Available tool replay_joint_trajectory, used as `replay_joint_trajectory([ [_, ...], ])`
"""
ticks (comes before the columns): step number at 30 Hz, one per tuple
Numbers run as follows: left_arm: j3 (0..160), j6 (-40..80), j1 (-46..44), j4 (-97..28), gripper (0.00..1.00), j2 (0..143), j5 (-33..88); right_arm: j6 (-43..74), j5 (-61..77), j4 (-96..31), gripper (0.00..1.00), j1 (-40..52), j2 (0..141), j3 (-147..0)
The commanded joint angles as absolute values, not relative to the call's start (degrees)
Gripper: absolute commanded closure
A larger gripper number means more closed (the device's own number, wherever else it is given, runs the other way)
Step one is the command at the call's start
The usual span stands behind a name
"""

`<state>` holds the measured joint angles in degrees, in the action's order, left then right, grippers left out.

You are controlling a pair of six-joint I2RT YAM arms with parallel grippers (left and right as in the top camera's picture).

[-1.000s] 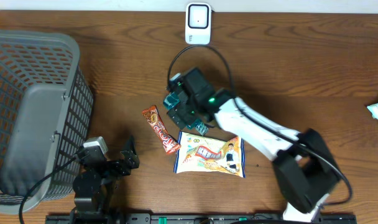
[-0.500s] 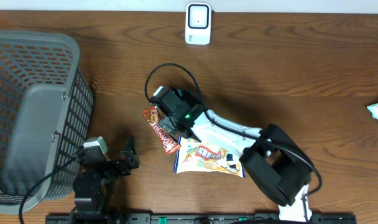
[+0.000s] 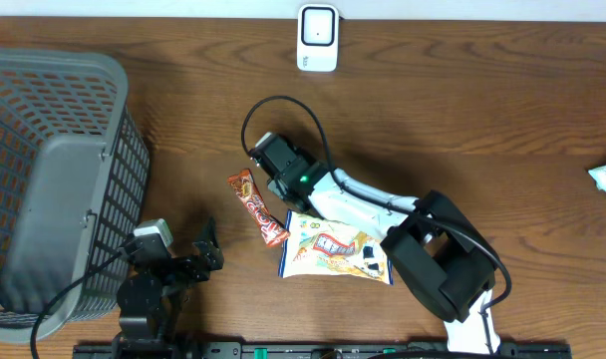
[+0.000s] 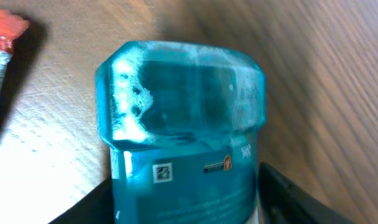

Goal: Scan the item barcode
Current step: 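Lower the right gripper and grasp the teal Listerine bottle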

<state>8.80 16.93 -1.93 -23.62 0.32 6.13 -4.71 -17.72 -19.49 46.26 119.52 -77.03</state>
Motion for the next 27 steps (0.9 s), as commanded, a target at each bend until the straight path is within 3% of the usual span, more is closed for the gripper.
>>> replay_joint_trajectory([
  [1, 8.5, 17.5, -1.7, -23.6, 0.02, 0.2, 6.7, -1.5, -13.8, -22.9, 0.48, 44.5, 122.6, -76.5],
  [14, 8.5, 17.5, -1.7, -23.6, 0.02, 0.2, 6.7, -6.3, 3.4, -39.5, 0.5, 37.9, 119.1, -87.7],
  [27, 8.5, 17.5, -1.7, -23.6, 0.02, 0.2, 6.7, -6.5, 10.9, -41.2, 0.49, 27.7, 119.1, -88.1],
])
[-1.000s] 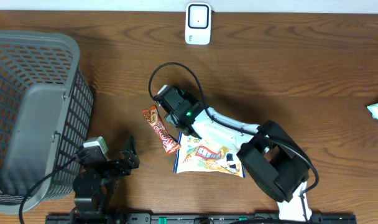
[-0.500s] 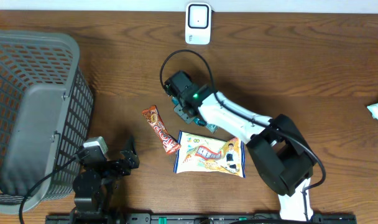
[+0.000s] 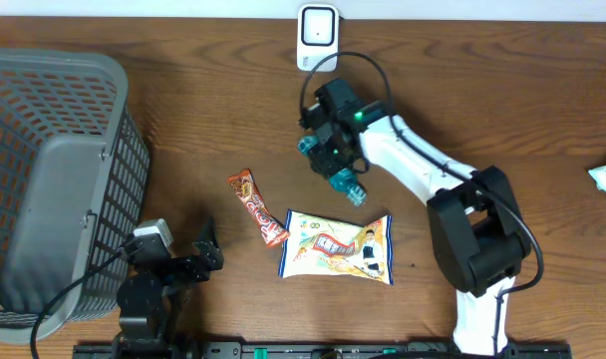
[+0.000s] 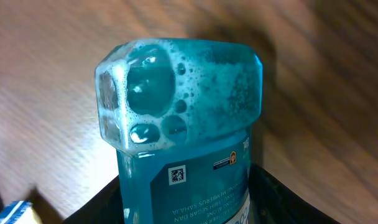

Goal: Scan the item barcode
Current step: 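Lower the right gripper and grasp the teal Listerine bottle, then lift and rotate the teal bottle with the right gripper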

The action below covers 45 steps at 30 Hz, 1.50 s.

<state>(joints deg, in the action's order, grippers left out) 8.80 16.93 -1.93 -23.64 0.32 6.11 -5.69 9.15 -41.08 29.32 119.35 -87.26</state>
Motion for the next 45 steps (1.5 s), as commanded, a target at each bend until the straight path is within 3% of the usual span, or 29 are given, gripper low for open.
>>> replay_joint_trajectory([
  [1, 8.5, 17.5, -1.7, -23.6, 0.02, 0.2, 6.7, -6.5, 11.1, -41.1, 0.49, 27.3, 119.1, -88.1],
  [14, 8.5, 17.5, -1.7, -23.6, 0.02, 0.2, 6.7, -9.1, 25.9, -40.4, 0.53, 23.4, 119.1, -88.1],
  [33, 8.5, 17.5, -1.7, -23.6, 0.02, 0.2, 6.7, -10.0, 24.1, -40.3, 0.5, 21.8, 119.1, -88.1],
  [40, 8.5, 17.5, -1.7, -23.6, 0.02, 0.2, 6.7, -10.0, 23.9, -40.8, 0.53, 21.9, 119.1, -88.1],
  [45, 8.5, 17.5, -1.7, -23.6, 0.02, 0.2, 6.7, -10.0, 23.9, -40.7, 0.41, 21.9, 119.1, -88.3],
])
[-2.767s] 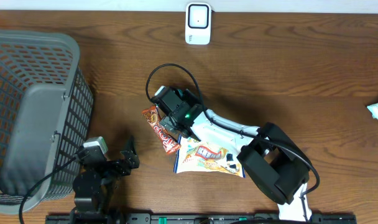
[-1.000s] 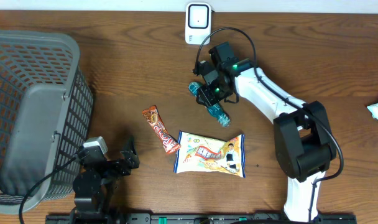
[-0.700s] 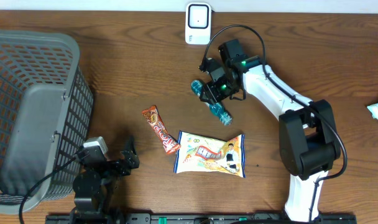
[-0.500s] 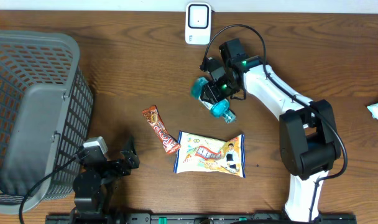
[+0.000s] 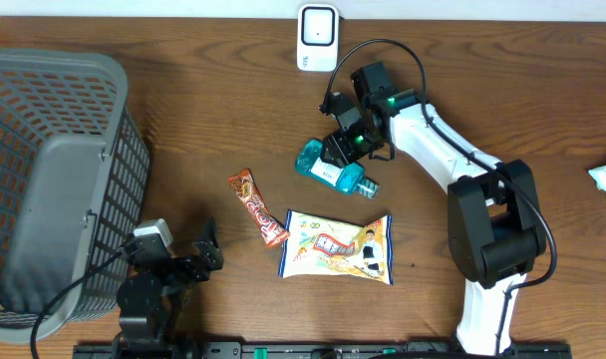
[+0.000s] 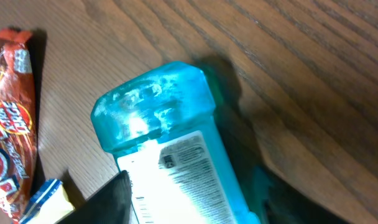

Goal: Scan the item barcode
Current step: 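Lift and rotate the teal bottle with the right gripper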

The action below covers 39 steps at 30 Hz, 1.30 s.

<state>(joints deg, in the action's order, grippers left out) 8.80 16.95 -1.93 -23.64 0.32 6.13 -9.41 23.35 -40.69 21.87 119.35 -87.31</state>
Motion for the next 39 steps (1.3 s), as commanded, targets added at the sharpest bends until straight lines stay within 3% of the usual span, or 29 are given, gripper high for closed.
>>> replay_joint_trajectory([
  [1, 8.5, 17.5, -1.7, -23.6, 0.02, 0.2, 6.7, -10.0, 23.9, -40.7, 0.32, 21.7, 119.1, -88.7],
  [6, 8.5, 17.5, -1.7, -23.6, 0.02, 0.2, 6.7, -10.1, 23.9, -41.0, 0.21, 20.6, 119.2, -89.1],
  [12, 8.5, 17.5, -1.7, -23.6, 0.02, 0.2, 6.7, -18.8, 24.0, -44.9, 0.2, 22.1, 120.0, -89.1],
  [26, 8.5, 17.5, -1.7, -23.6, 0.02, 0.2, 6.7, -29.8, 23.5, -56.4, 0.21, 18.0, 122.1, -89.1],
  [39, 8.5, 17.5, -1.7, -23.6, 0.02, 0.2, 6.7, -31.8, 26.9, -56.0, 0.28, 18.2, 128.6, -89.1],
])
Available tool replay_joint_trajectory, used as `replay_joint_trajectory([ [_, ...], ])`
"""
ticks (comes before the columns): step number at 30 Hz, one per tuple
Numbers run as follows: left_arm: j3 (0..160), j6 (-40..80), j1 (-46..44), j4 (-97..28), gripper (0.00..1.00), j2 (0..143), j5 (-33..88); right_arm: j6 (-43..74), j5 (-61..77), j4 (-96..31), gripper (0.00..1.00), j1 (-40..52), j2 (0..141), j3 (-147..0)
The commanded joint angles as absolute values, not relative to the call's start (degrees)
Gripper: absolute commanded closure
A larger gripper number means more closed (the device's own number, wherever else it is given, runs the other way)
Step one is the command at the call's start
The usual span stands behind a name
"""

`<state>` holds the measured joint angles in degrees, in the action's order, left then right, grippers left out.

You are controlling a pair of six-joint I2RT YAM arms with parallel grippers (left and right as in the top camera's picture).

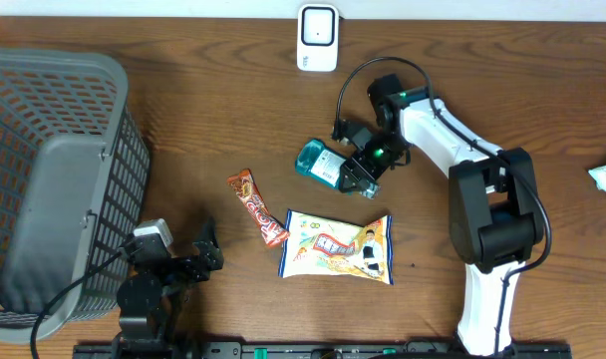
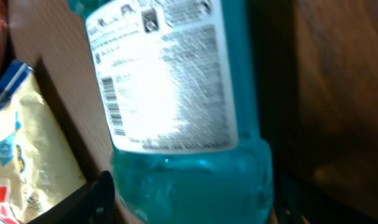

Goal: Scan the item barcode
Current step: 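Lift and rotate the teal bottle with the right gripper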

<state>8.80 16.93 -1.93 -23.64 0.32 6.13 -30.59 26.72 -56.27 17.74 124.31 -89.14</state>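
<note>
A teal bottle of blue liquid (image 1: 321, 165) lies lengthwise at mid-table, well in front of the white scanner (image 1: 317, 38) at the far edge. My right gripper (image 1: 366, 166) is shut on the bottle's right end. In the right wrist view the bottle (image 2: 195, 180) fills the frame. Its white label (image 2: 167, 74) faces the camera, with a barcode (image 2: 113, 102) along the label's left edge, and dark fingers (image 2: 101, 191) flank the bottle. My left gripper (image 1: 209, 249) rests near the front edge, open and holding nothing.
A grey mesh basket (image 1: 54, 179) fills the left side. An orange snack bar (image 1: 258, 207) and a yellow chips bag (image 1: 338, 246) lie just in front of the bottle. A crumpled pale wrapper sits at the right edge.
My right gripper has shifted from above-right of the bottle to its right end and turned. The label with its barcode now faces the wrist camera squarely. The bottle has barely moved.
My right gripper was shut on the bottle beside the snack bar and chips bag. Then it held the bottle farther back, nearer the scanner. Later the bottle lay lengthwise with part of its label showing. Now the wrist is turned and the barcode is plain.
</note>
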Motion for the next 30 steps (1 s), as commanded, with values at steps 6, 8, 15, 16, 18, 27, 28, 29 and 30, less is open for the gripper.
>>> replay_joint_trajectory([
  [6, 8.5, 17.5, -1.7, -23.6, 0.02, 0.2, 6.7, -31.8, 26.0, -55.5, 0.47, 18.2, 131.4, -89.1],
  [8, 8.5, 17.5, -1.7, -23.6, 0.02, 0.2, 6.7, -31.8, 24.6, -55.5, 0.6, 18.3, 131.4, -89.1],
  [15, 8.5, 17.5, -1.7, -23.6, 0.02, 0.2, 6.7, -28.8, 20.0, -55.5, 0.78, 18.4, 131.4, -89.4],
  [16, 8.5, 17.5, -1.7, -23.6, 0.02, 0.2, 6.7, -27.7, 19.4, -55.5, 0.82, 18.4, 131.4, -89.9],
  [18, 8.5, 17.5, -1.7, -23.6, 0.02, 0.2, 6.7, -24.7, 18.0, -55.5, 0.89, 18.4, 131.4, -91.3],
  [27, 8.5, 17.5, -1.7, -23.6, 0.02, 0.2, 6.7, -11.2, 6.3, -56.1, 0.95, 19.9, 131.4, -101.4],
  [28, 8.5, 17.5, -1.7, -23.6, 0.02, 0.2, 6.7, -11.2, 5.8, -56.1, 0.92, 20.3, 131.4, -101.4],
  [29, 8.5, 17.5, -1.7, -23.6, 0.02, 0.2, 6.7, -11.2, 5.6, -56.1, 0.9, 20.6, 131.4, -101.3],
  [30, 8.5, 17.5, -1.7, -23.6, 0.02, 0.2, 6.7, -11.2, 5.5, -55.7, 0.84, 20.8, 131.4, -100.9],
])
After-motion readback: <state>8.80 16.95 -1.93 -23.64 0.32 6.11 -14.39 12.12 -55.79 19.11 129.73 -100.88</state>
